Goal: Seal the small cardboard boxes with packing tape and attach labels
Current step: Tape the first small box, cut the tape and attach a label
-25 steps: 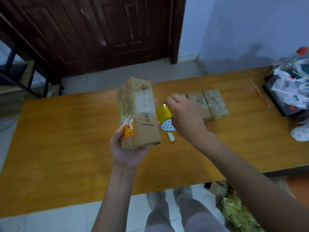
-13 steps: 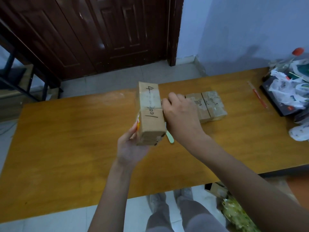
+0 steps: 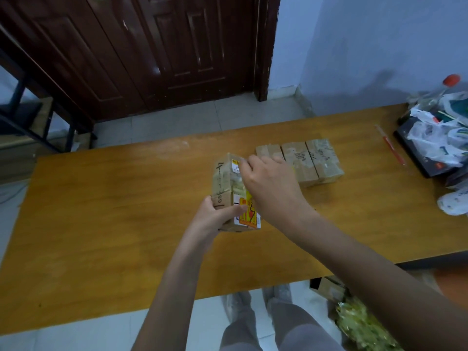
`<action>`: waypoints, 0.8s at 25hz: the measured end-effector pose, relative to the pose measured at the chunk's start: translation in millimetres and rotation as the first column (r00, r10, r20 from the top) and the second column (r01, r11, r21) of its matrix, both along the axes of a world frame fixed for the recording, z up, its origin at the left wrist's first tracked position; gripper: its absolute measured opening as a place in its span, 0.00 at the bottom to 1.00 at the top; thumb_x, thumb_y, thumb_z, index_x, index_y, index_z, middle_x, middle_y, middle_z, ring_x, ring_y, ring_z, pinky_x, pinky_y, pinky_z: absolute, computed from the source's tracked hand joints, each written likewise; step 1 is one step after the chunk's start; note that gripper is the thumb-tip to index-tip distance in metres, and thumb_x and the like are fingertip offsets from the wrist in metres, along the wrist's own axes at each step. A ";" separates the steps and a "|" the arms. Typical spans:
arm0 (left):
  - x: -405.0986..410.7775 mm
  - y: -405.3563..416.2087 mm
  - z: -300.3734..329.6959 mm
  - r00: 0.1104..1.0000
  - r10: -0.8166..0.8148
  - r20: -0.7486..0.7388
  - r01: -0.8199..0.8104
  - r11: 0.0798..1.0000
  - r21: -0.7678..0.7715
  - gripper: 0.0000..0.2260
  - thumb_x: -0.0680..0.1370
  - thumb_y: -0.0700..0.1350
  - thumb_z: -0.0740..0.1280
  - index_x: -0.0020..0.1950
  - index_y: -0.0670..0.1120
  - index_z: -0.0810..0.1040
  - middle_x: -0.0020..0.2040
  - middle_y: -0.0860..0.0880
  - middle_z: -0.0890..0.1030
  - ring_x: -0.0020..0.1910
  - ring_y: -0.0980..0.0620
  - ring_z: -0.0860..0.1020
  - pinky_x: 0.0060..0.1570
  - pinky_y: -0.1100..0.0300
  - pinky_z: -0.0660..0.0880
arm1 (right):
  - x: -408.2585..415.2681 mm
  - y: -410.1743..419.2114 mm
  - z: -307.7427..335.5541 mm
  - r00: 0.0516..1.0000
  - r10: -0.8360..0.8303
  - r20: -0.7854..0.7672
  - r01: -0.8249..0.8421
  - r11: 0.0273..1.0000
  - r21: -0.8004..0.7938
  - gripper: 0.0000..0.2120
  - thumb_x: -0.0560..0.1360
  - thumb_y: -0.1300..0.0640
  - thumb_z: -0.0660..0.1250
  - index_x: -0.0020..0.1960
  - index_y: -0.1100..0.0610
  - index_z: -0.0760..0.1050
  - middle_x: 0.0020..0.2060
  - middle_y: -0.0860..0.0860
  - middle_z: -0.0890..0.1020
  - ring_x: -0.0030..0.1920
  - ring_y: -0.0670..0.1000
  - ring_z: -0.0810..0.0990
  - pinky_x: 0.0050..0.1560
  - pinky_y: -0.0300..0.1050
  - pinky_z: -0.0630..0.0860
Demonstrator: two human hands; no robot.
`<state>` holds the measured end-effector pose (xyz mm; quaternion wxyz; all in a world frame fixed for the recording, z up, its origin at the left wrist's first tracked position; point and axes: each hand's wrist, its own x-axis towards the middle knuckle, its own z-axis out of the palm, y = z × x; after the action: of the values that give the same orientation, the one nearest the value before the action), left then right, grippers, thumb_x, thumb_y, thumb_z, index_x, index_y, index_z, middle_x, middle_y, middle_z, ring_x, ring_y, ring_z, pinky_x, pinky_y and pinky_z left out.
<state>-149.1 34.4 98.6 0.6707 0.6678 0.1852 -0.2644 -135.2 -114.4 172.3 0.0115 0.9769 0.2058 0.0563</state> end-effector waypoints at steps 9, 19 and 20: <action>-0.2 8.2 -10.5 0.985 0.132 0.108 -0.137 0.990 0.037 0.29 0.63 0.49 0.75 0.62 0.46 0.72 0.51 0.46 0.83 0.48 0.46 0.83 0.43 0.52 0.80 | 6.1 -55.5 6.3 0.977 -0.204 0.063 0.136 0.822 0.552 0.14 0.65 0.74 0.66 0.46 0.60 0.71 0.39 0.52 0.72 0.38 0.51 0.70 0.35 0.42 0.64; 1.1 22.3 -1.6 0.946 0.250 0.204 -0.251 0.968 -0.024 0.23 0.63 0.46 0.75 0.56 0.48 0.75 0.49 0.48 0.85 0.49 0.46 0.84 0.49 0.50 0.81 | 18.6 -79.3 20.2 0.958 -0.260 0.120 0.219 0.936 0.276 0.18 0.63 0.73 0.68 0.50 0.61 0.73 0.43 0.56 0.74 0.42 0.56 0.71 0.38 0.45 0.61; -2.2 23.6 0.2 0.949 0.244 0.201 -0.238 0.970 -0.052 0.24 0.63 0.45 0.75 0.57 0.47 0.75 0.49 0.48 0.85 0.49 0.46 0.84 0.48 0.50 0.81 | 20.5 -83.2 15.5 0.961 -0.266 0.072 0.233 0.924 0.301 0.18 0.63 0.73 0.67 0.51 0.61 0.73 0.44 0.56 0.74 0.43 0.56 0.72 0.39 0.45 0.60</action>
<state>-151.3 58.0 98.8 0.7225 0.6548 0.1914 -0.1125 -114.8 -197.6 187.8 -0.1132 0.9815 0.0680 0.1385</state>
